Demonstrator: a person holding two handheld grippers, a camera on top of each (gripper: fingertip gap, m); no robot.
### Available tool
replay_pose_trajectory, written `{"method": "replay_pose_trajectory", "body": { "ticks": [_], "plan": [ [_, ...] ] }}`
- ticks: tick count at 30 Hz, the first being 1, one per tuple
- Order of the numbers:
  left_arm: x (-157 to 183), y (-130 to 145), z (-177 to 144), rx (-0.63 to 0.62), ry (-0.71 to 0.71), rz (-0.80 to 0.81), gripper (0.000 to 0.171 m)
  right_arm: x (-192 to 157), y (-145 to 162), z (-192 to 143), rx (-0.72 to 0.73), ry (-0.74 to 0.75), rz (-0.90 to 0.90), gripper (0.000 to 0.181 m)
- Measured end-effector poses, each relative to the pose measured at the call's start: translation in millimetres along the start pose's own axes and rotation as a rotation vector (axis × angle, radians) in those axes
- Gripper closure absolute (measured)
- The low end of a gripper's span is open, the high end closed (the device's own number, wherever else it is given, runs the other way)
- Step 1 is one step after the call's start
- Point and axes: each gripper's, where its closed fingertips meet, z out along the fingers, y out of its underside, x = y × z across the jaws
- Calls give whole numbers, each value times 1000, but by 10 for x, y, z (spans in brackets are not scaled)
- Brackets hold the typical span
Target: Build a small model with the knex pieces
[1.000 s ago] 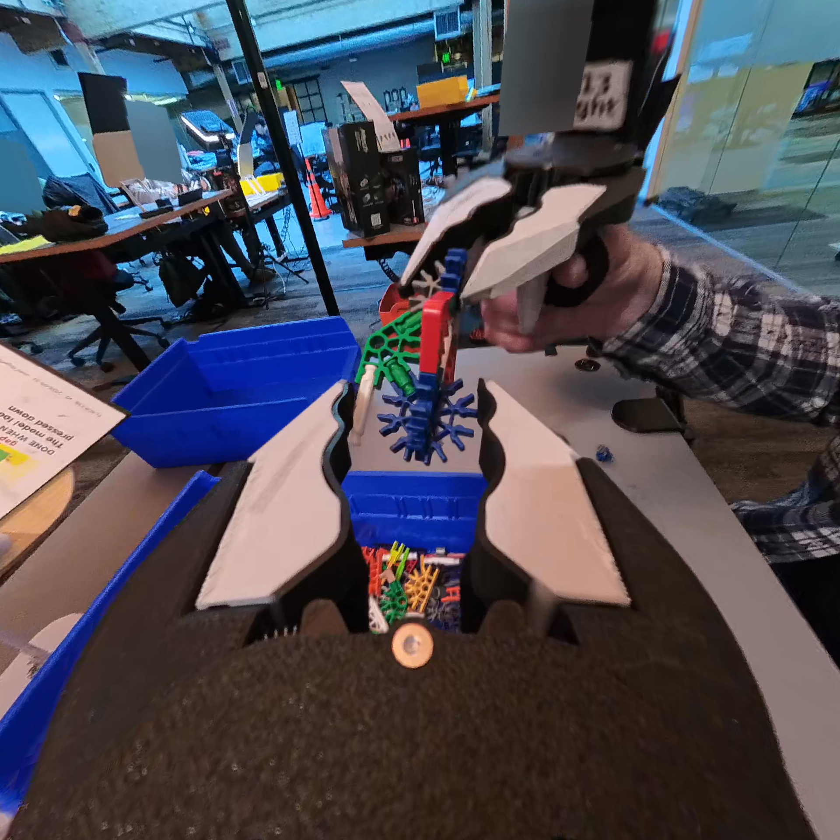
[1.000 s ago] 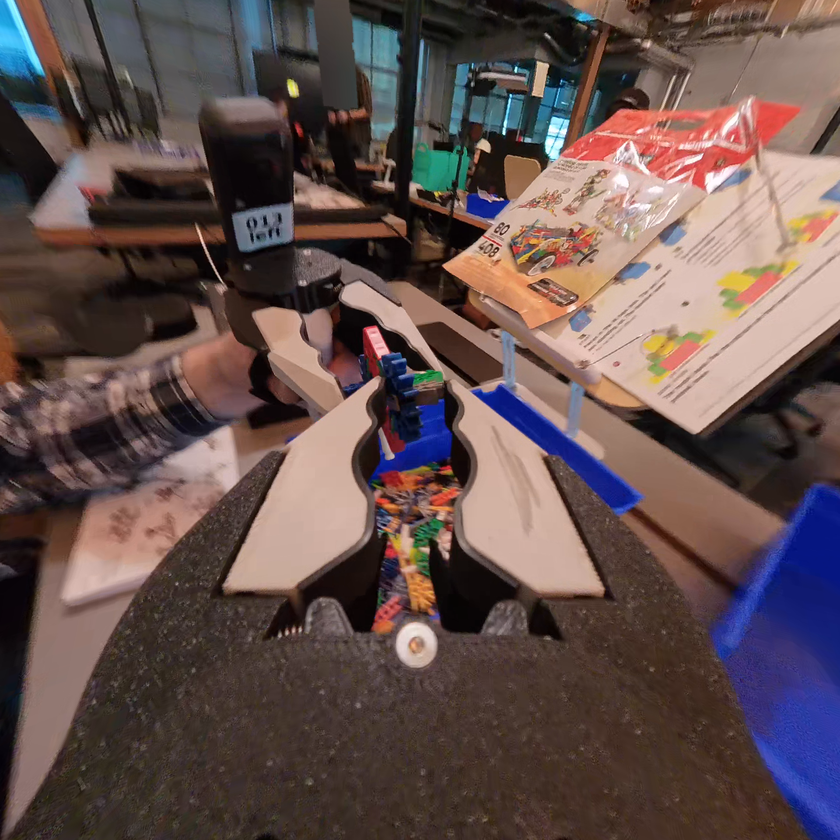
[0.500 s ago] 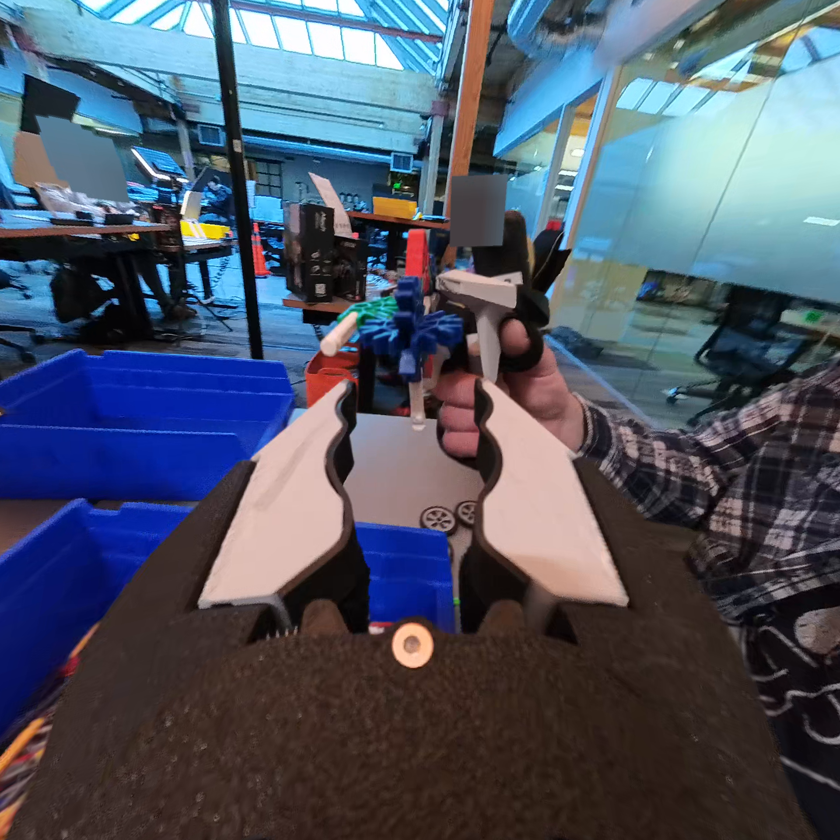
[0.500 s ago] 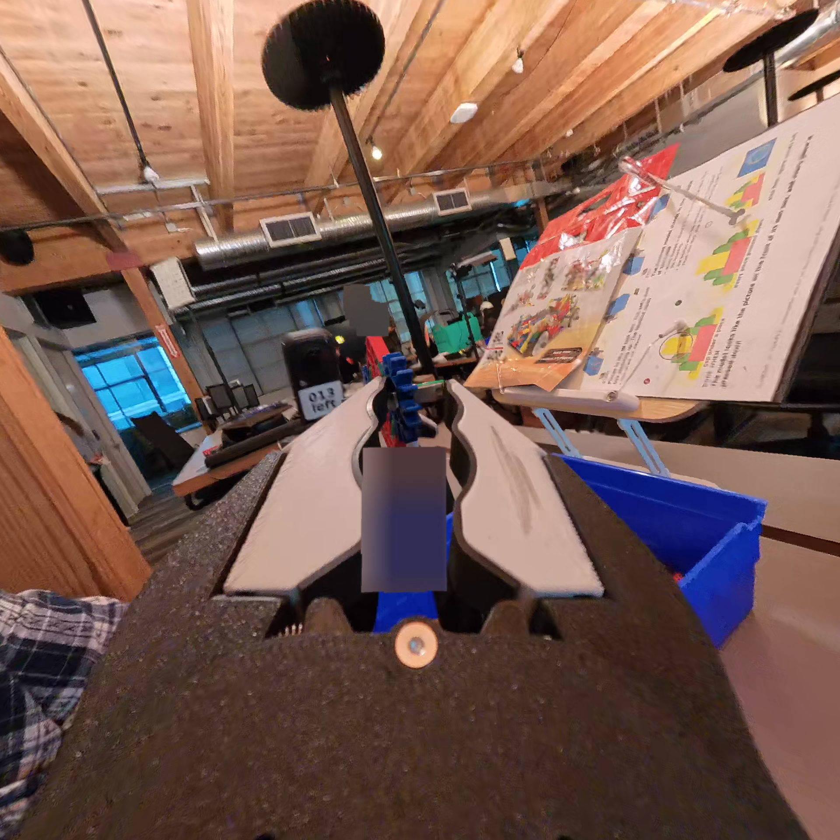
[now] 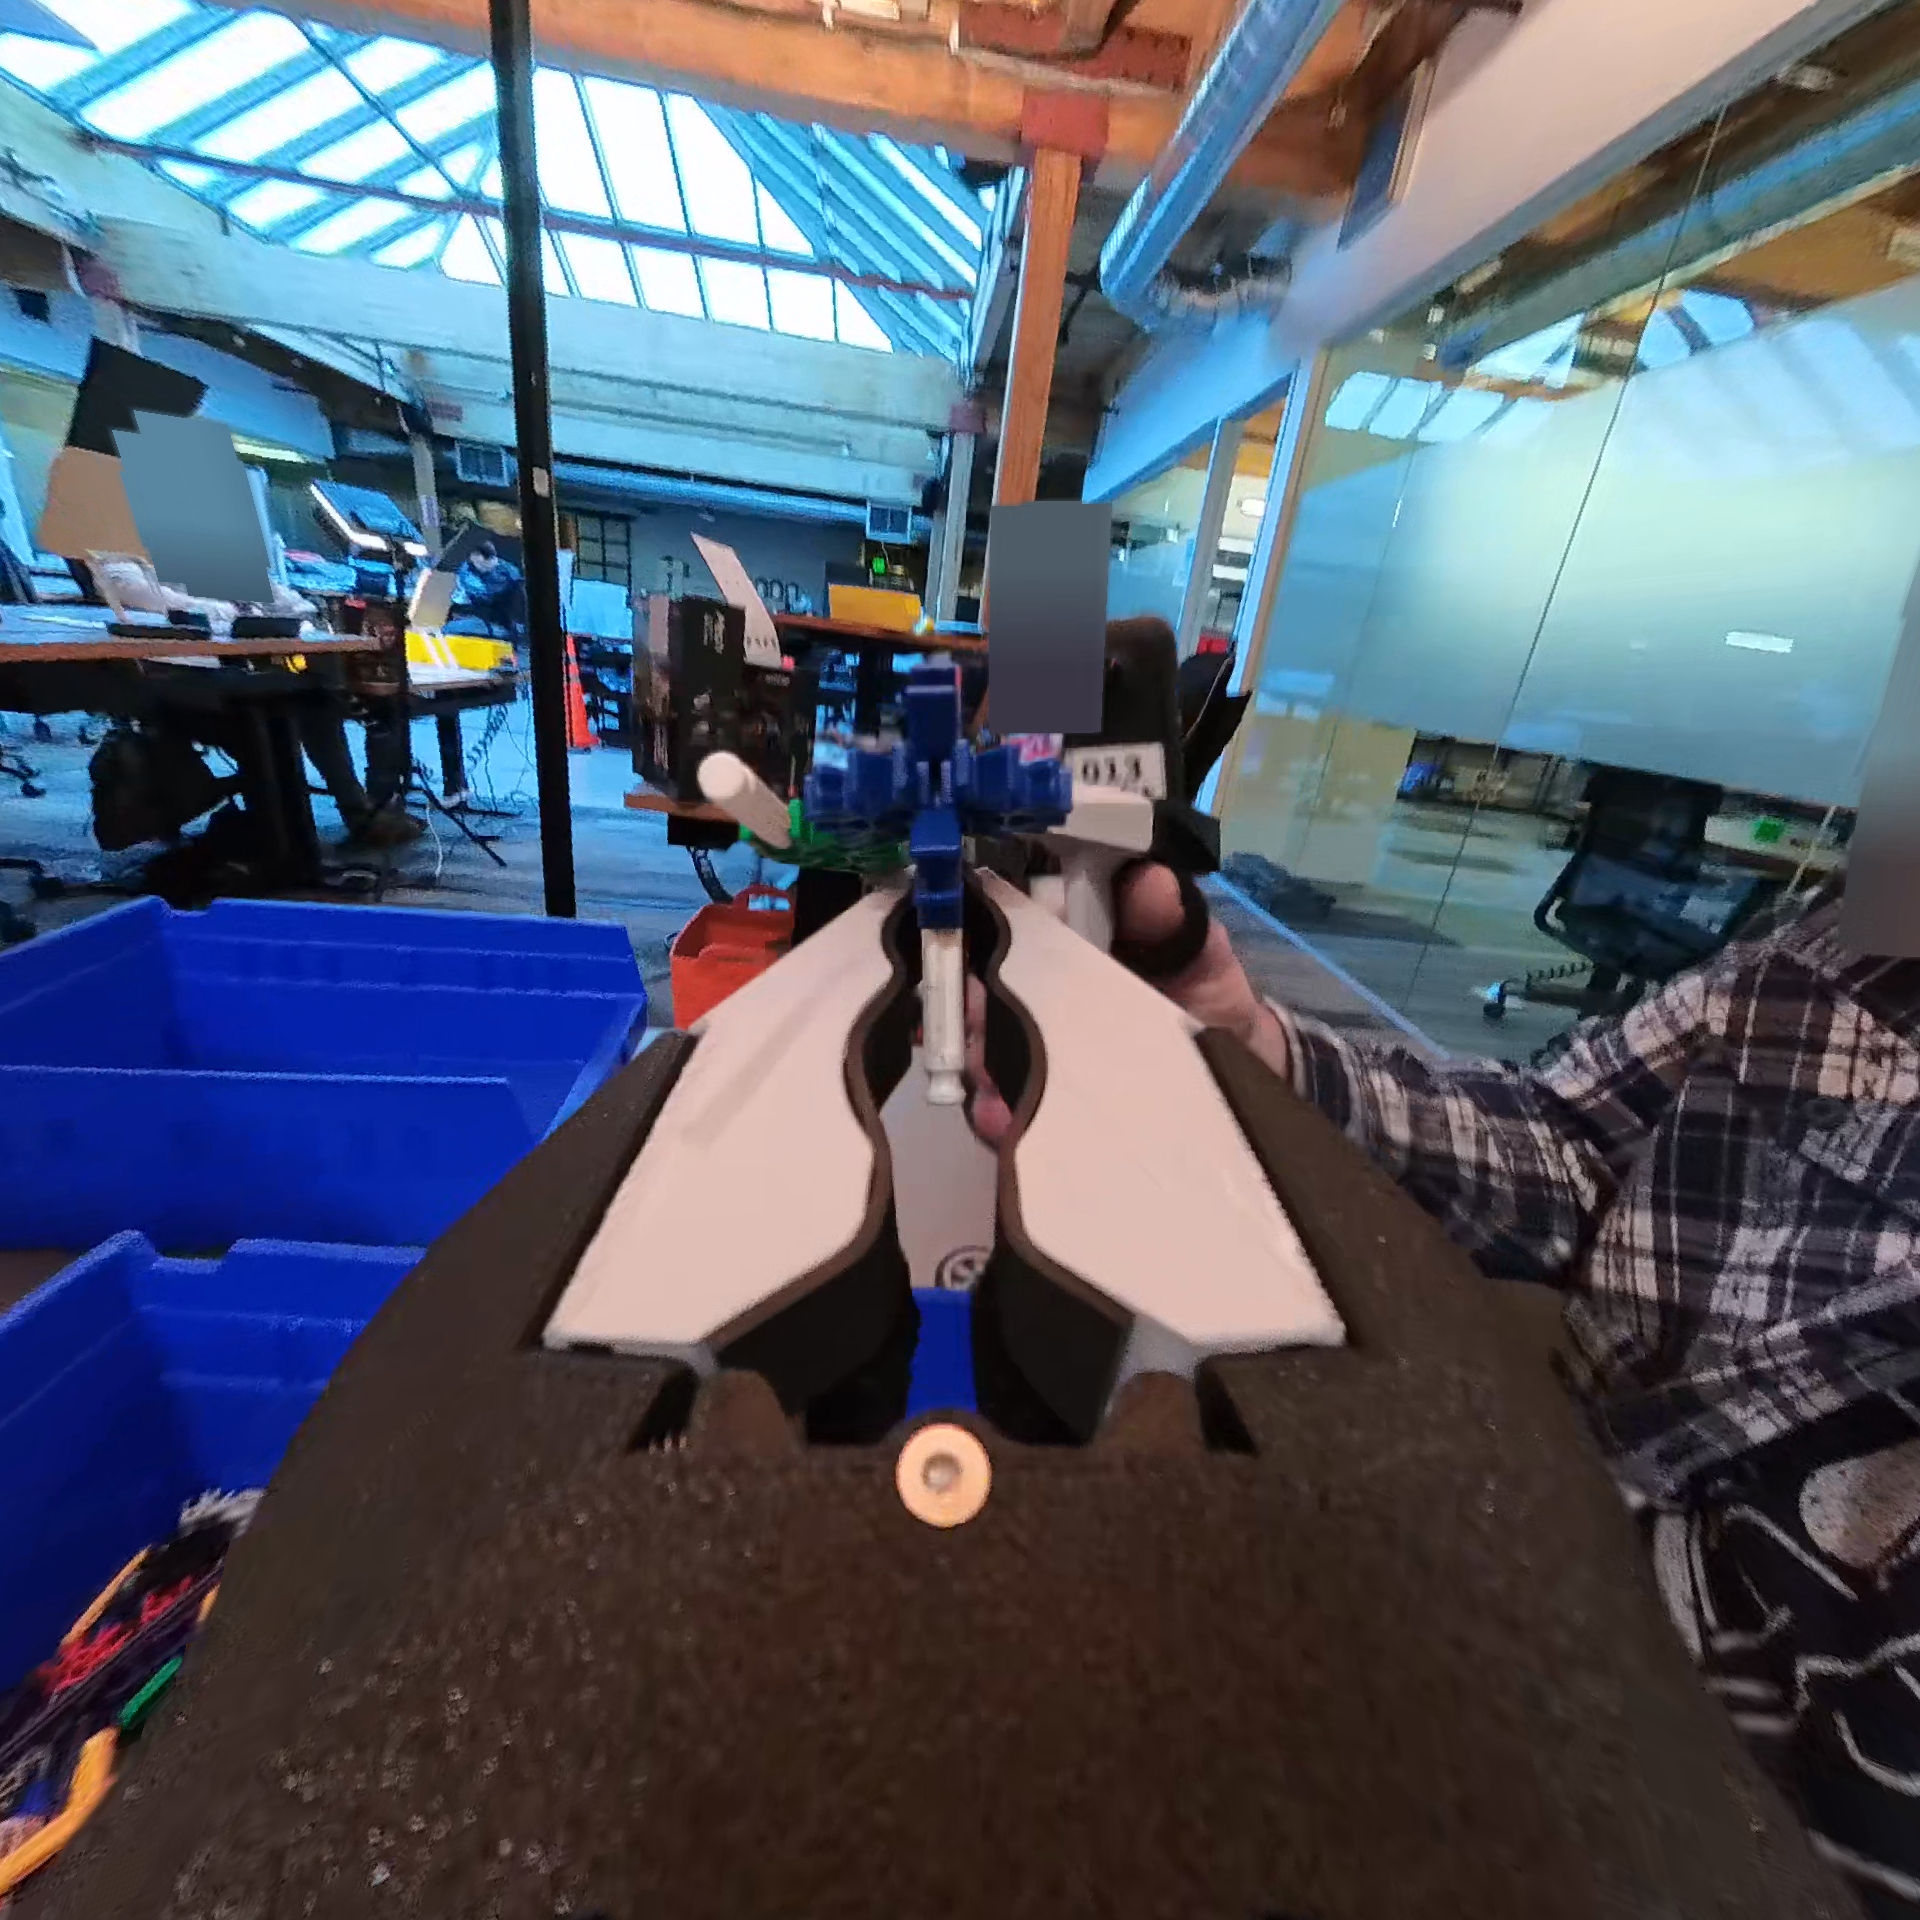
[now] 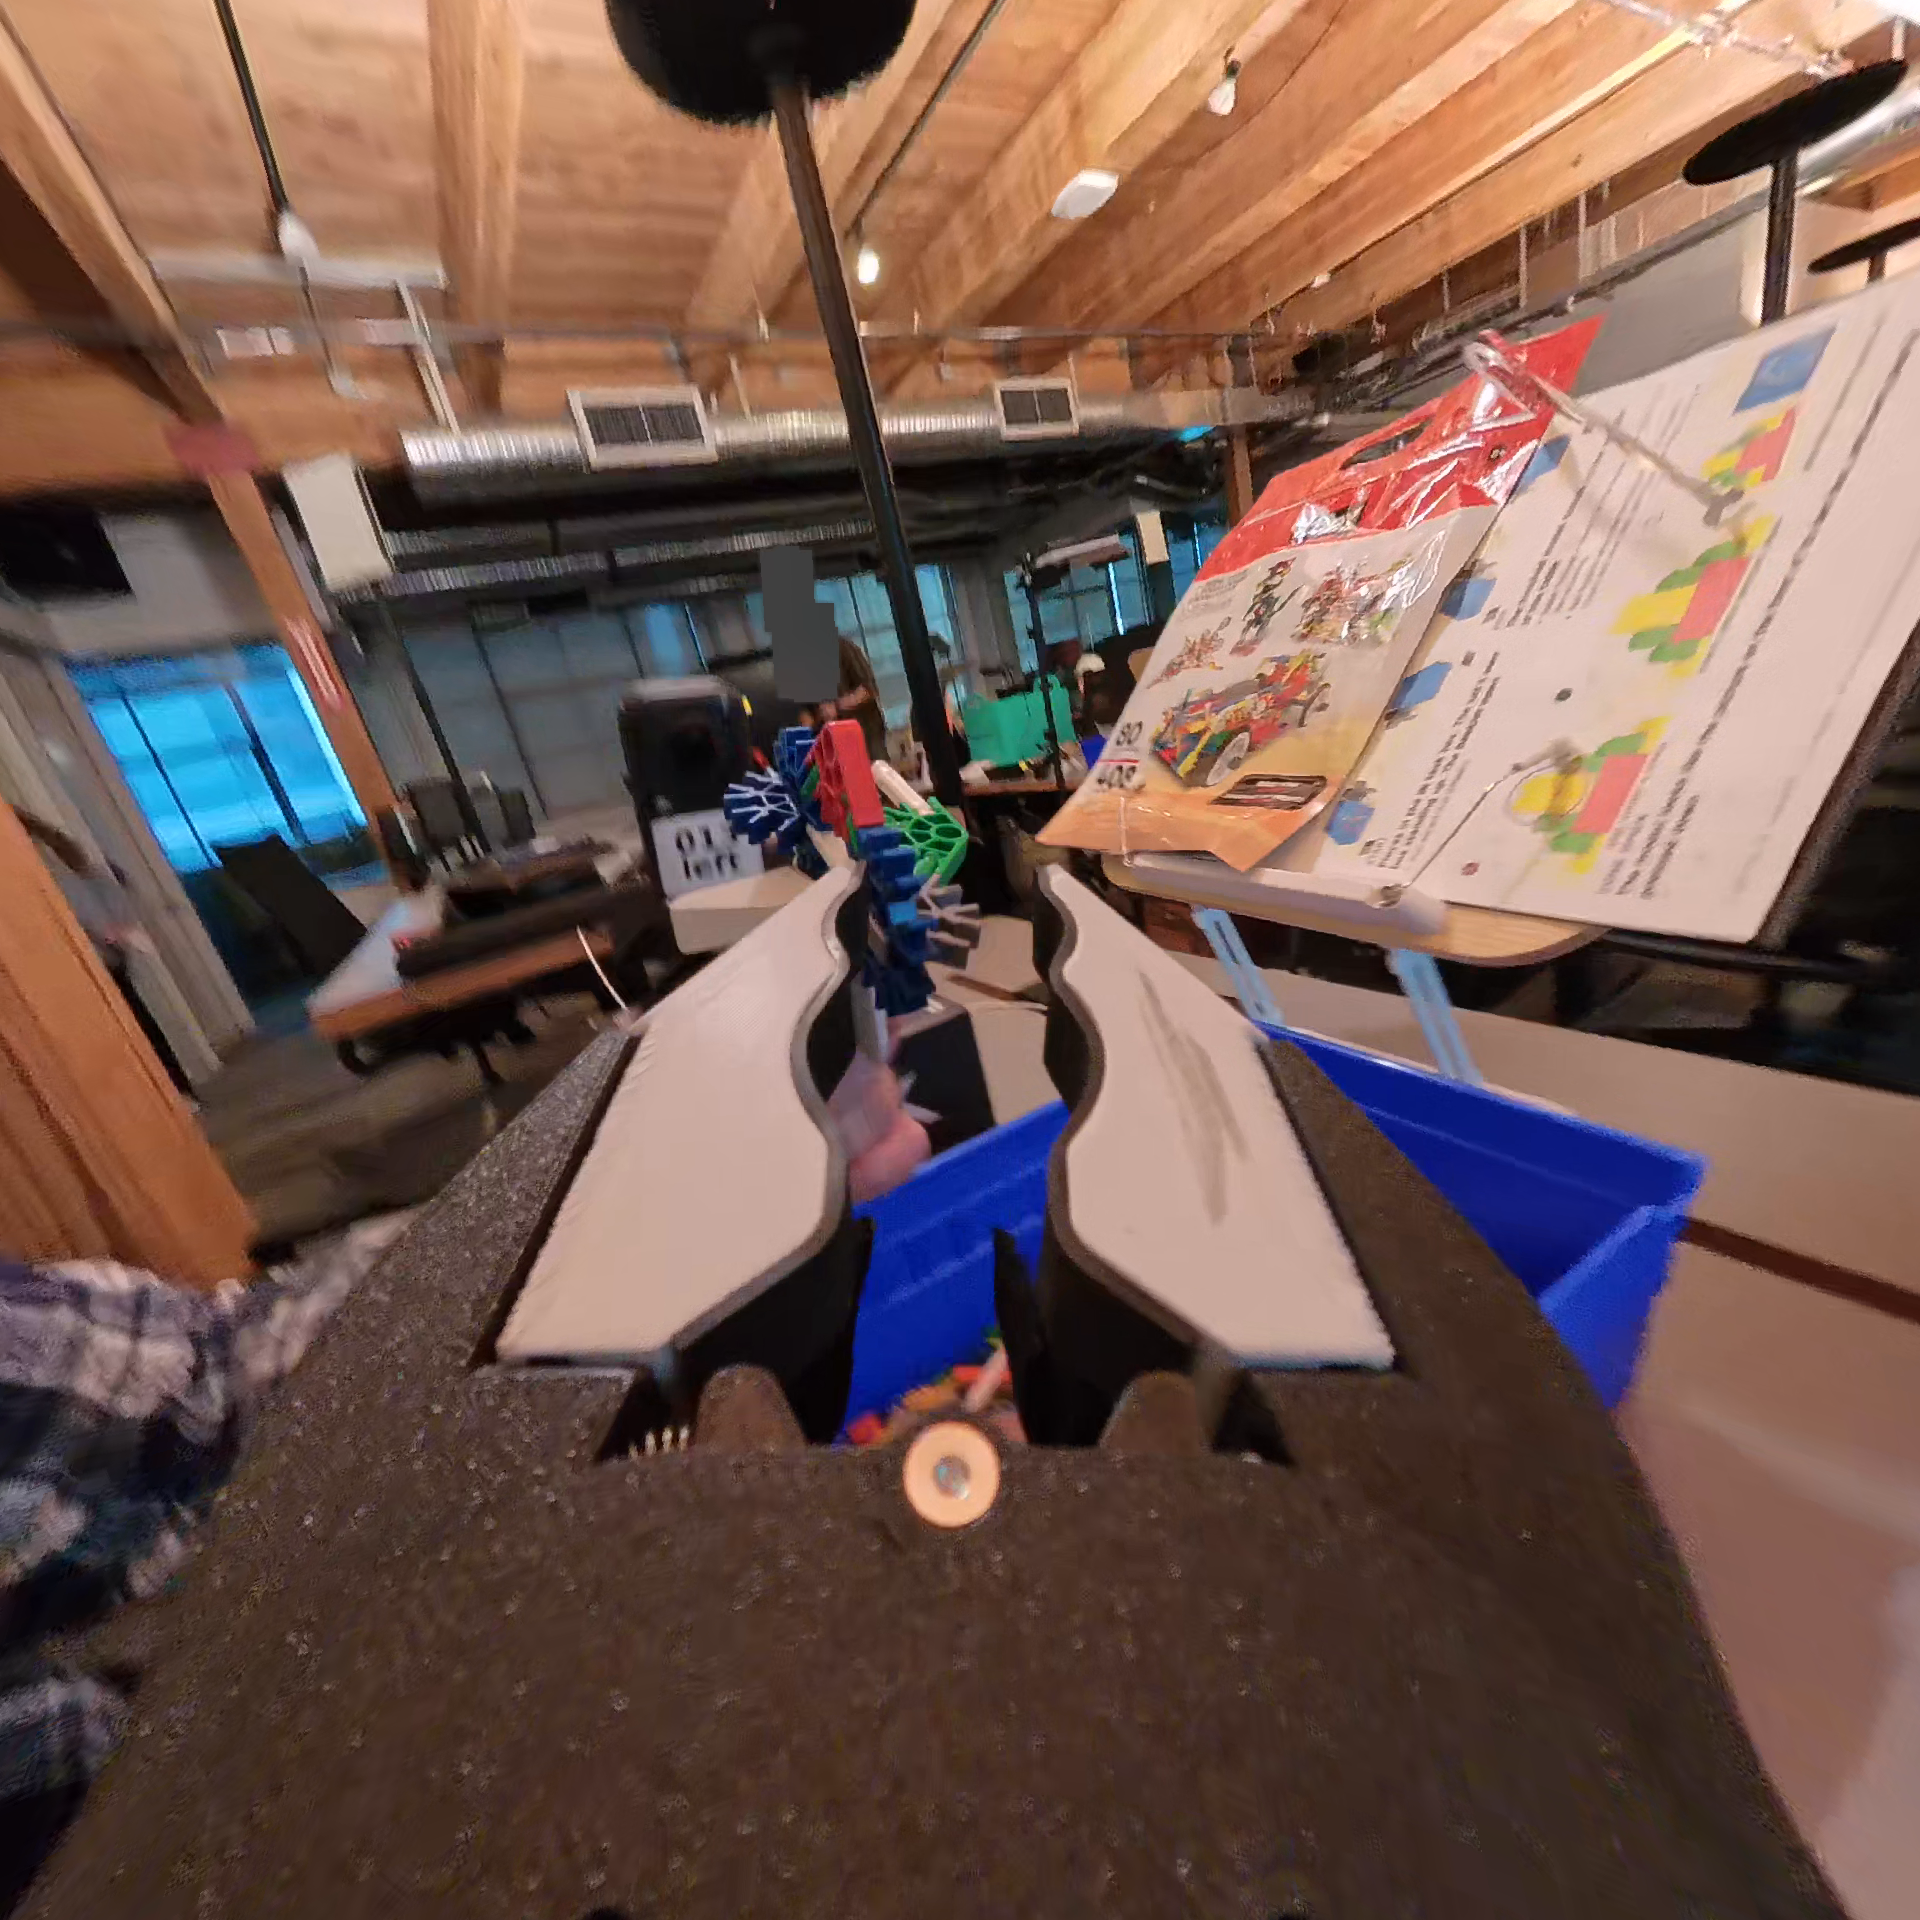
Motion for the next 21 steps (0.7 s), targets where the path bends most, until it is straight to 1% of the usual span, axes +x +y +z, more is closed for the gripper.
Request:
{"method": "replay_pose_trajectory", "body": {
  "ticks": [2,4,6,8,10,12,14,15,18,21],
  "plan": [
    [5,55,-17,-88,-7,33,169,-36,-15,-11,-78,-17,-111,151],
    [73,154,-31,-205,15,71,169,-153,0,5,-167,-80,-206,149],
    [101,211,-52,-291,1,116,168,-240,57,31,-268,-130,-283,149],
    [159,263,-79,-361,11,151,169,-284,195,52,-398,-161,-375,157],
    [147,284,-107,-413,-21,193,169,-292,352,62,-520,-172,-465,163],
    [172,324,-145,-464,-18,218,170,-353,386,88,-542,-197,-501,165],
    [192,314,-169,-483,-21,233,170,-401,376,99,-540,-218,-498,165],
    [208,327,-186,-502,-16,243,170,-410,392,93,-555,-225,-503,169],
    [217,369,-219,-550,-24,277,170,-446,450,75,-597,-251,-520,165],
    [253,394,-236,-577,-12,293,170,-482,436,82,-598,-268,-534,167]
  ]
}}
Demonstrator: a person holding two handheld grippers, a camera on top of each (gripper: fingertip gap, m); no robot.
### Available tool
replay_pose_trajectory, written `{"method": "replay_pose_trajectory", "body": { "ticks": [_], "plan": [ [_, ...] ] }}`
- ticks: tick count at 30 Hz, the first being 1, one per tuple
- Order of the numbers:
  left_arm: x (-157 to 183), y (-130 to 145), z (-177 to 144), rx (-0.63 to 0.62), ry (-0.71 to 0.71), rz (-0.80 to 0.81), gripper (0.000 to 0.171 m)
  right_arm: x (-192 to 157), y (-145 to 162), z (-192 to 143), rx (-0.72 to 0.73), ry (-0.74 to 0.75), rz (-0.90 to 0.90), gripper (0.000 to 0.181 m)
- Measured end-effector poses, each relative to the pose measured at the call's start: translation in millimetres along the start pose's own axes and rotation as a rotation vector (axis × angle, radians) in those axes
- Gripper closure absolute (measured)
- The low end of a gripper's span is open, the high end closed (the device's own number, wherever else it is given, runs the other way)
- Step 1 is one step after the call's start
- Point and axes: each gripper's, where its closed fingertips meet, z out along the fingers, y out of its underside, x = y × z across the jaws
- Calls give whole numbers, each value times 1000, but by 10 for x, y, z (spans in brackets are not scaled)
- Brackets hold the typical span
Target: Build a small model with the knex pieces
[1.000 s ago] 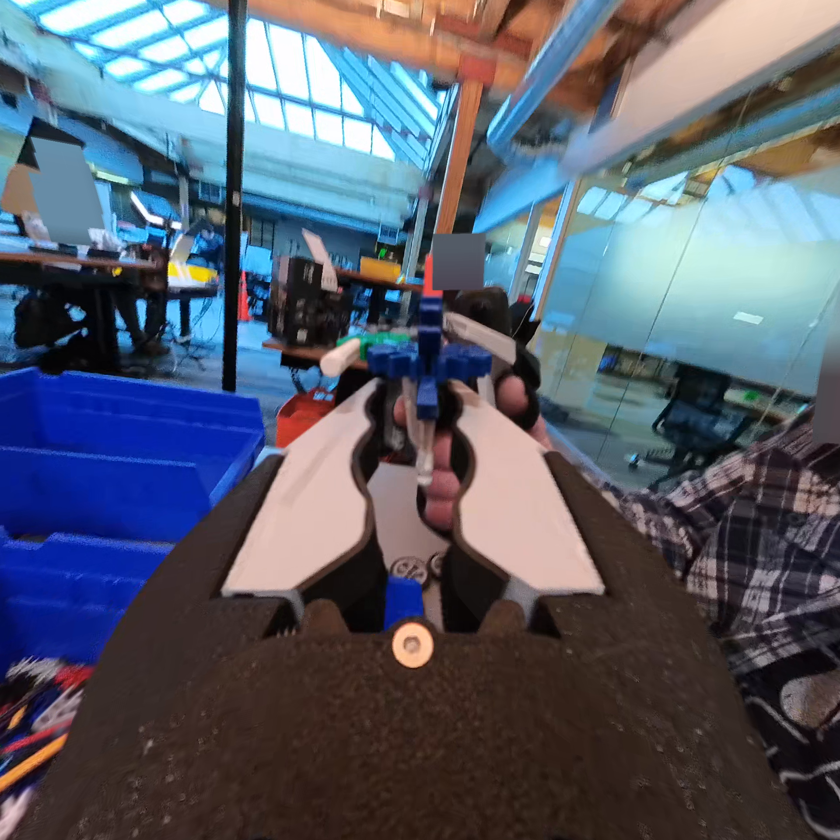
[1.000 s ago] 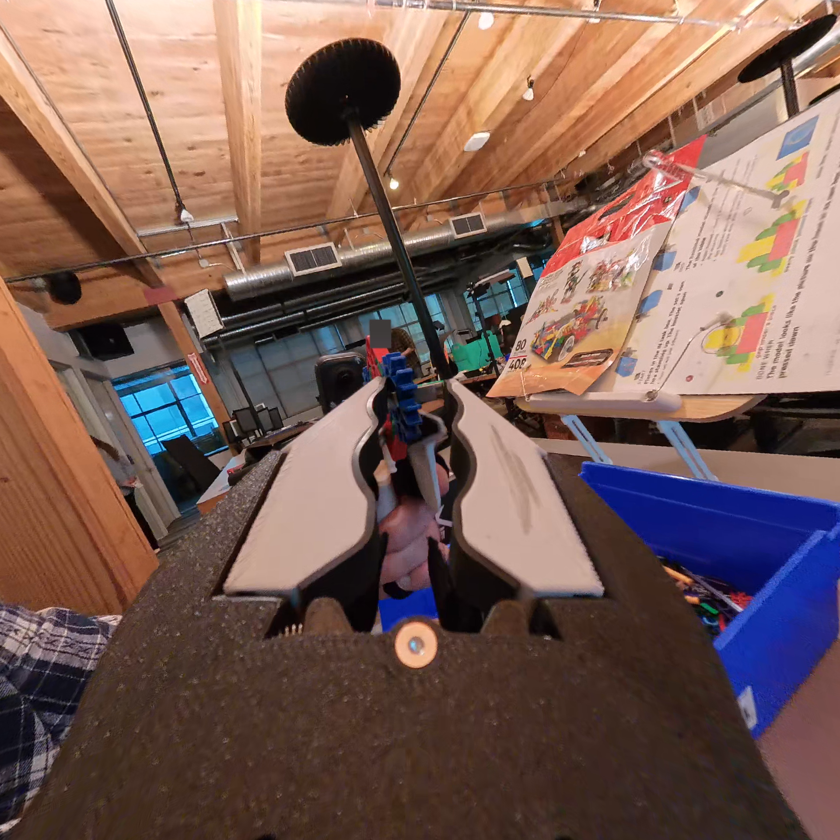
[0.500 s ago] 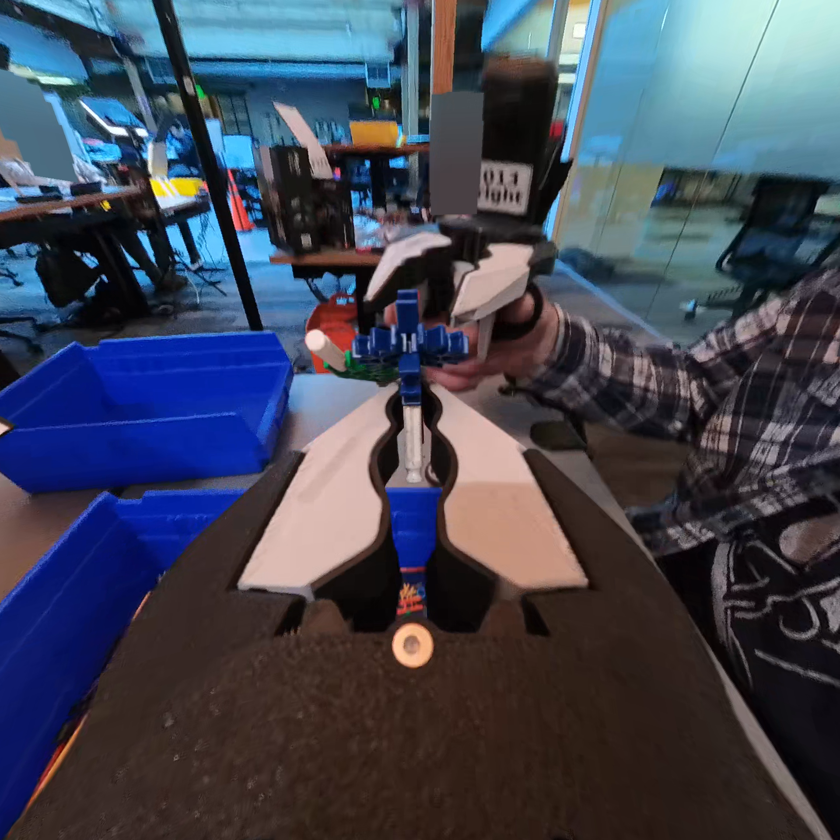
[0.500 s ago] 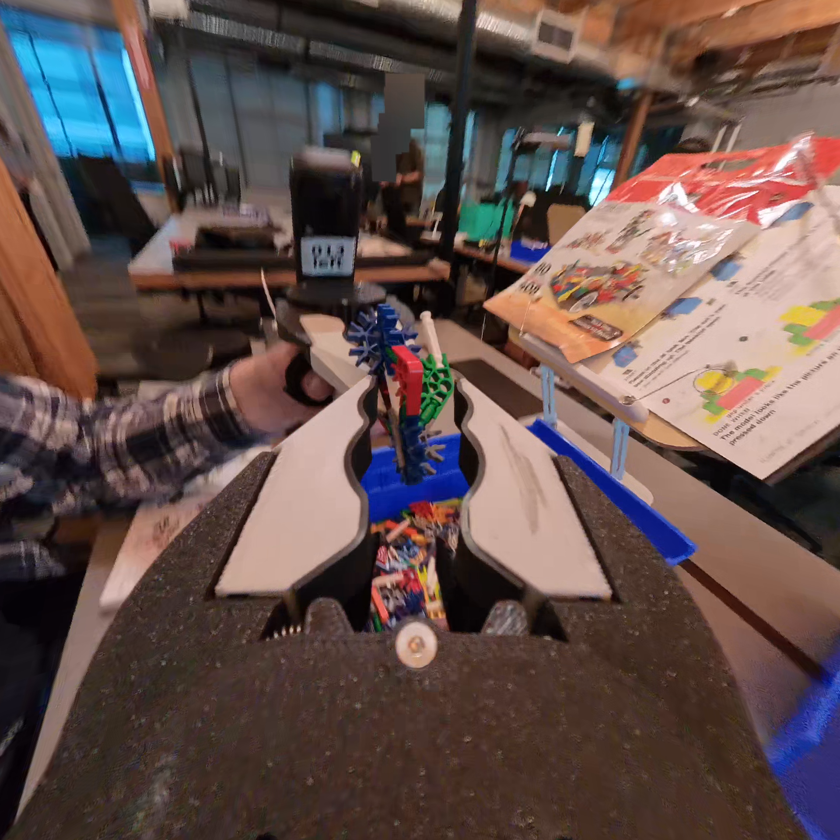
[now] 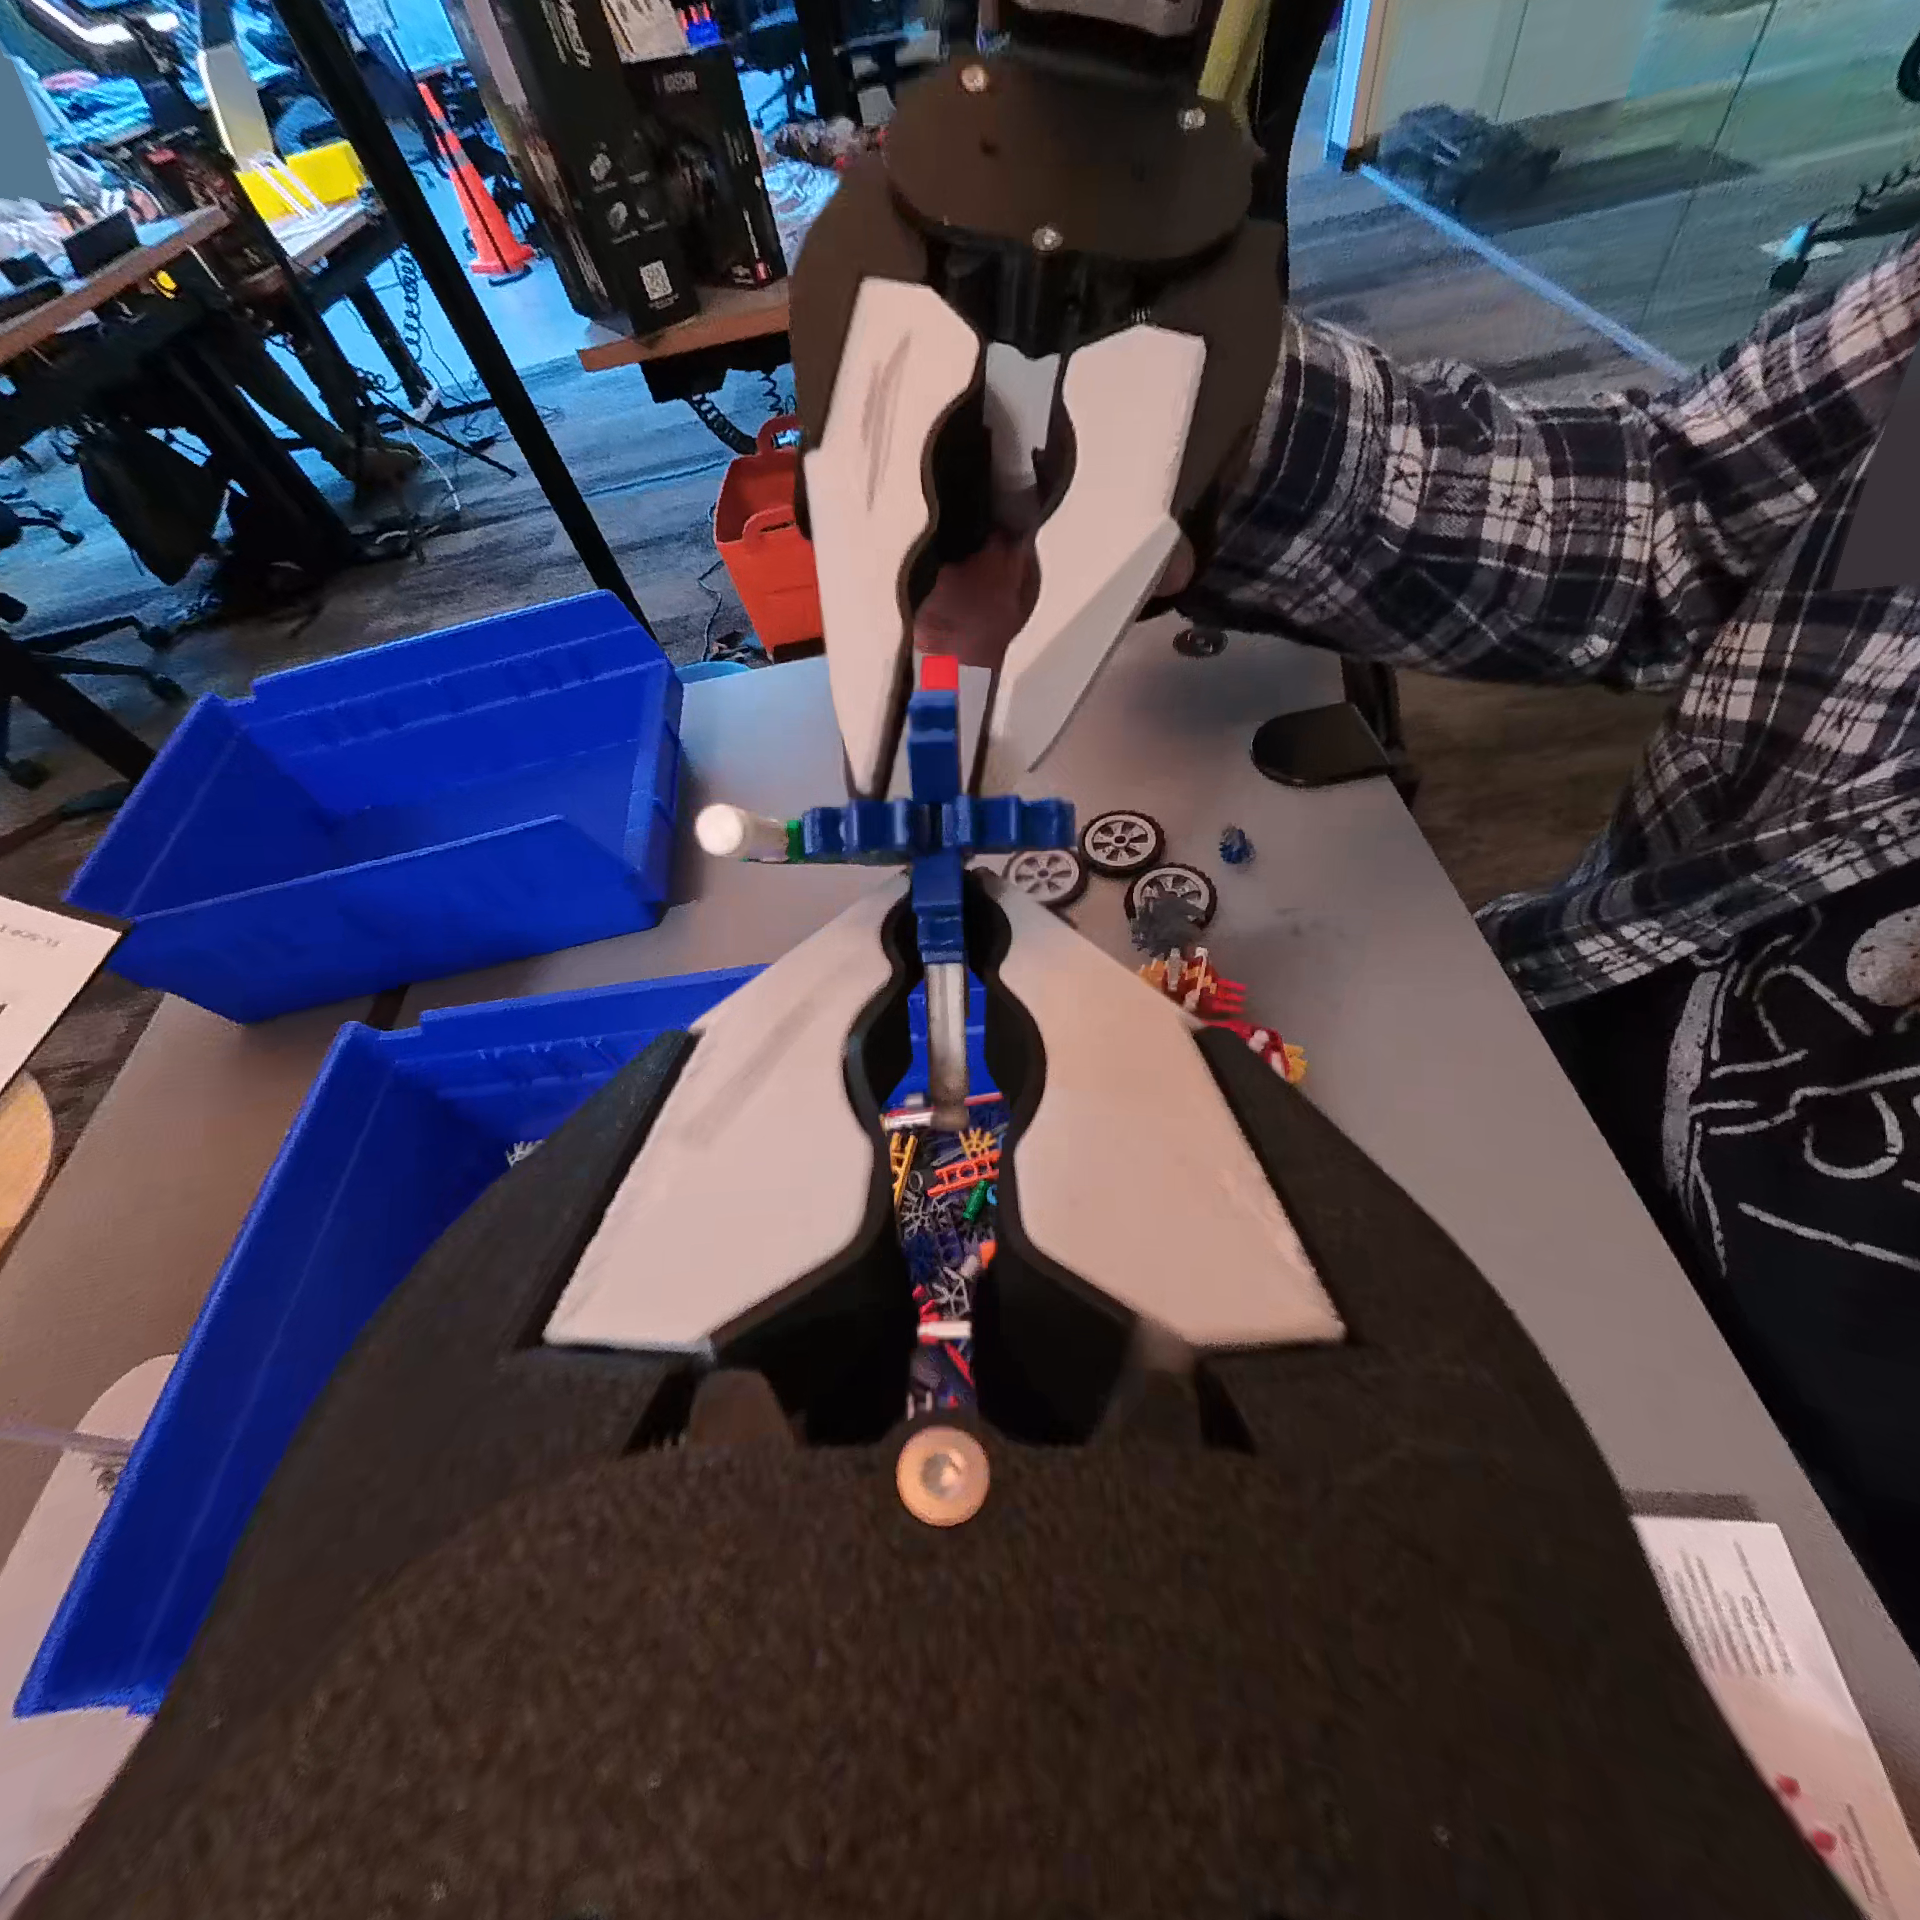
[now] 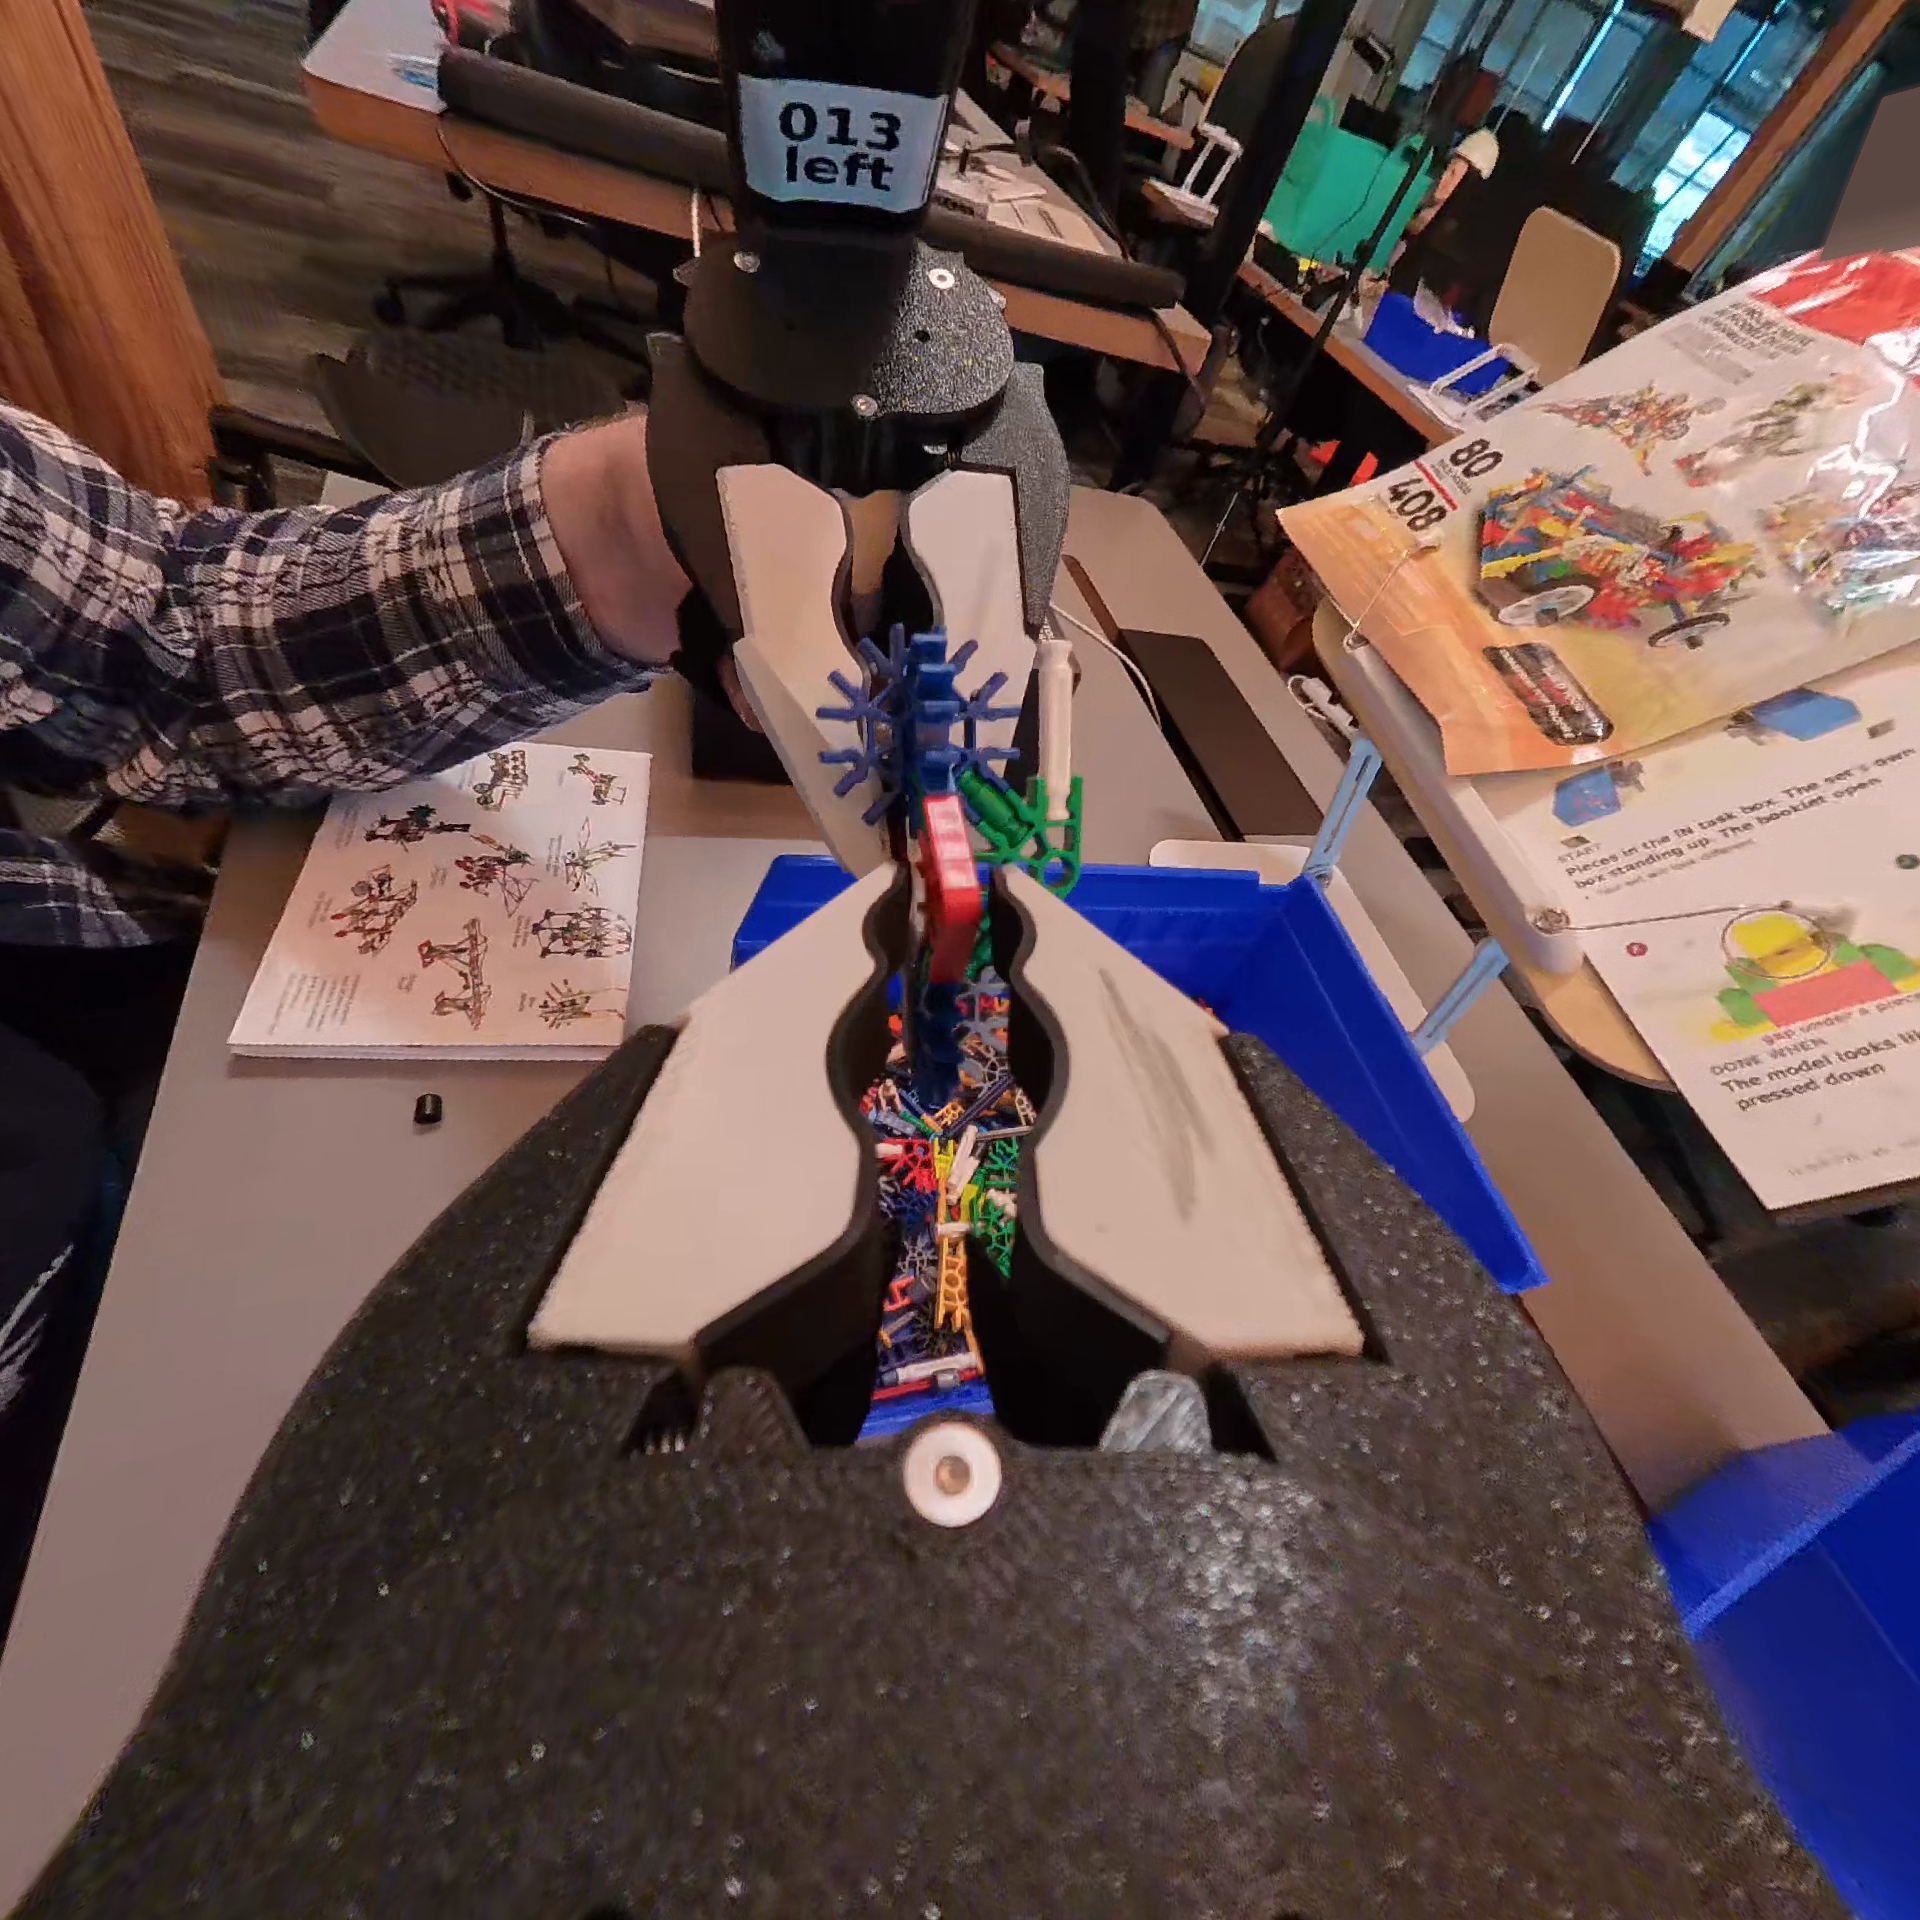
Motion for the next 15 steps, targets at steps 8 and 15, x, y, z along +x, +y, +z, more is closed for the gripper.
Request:
{"method": "replay_pose_trajectory", "body": {
  "ticks": [8,15],
  "plan": [
    [19,83,29,-59,-6,29,170,-48,58,48,-60,-26,-47,173],
    [-248,-49,17,126,-69,-80,165,183,-10,44,-34,131,-63,176]
  ]
}}
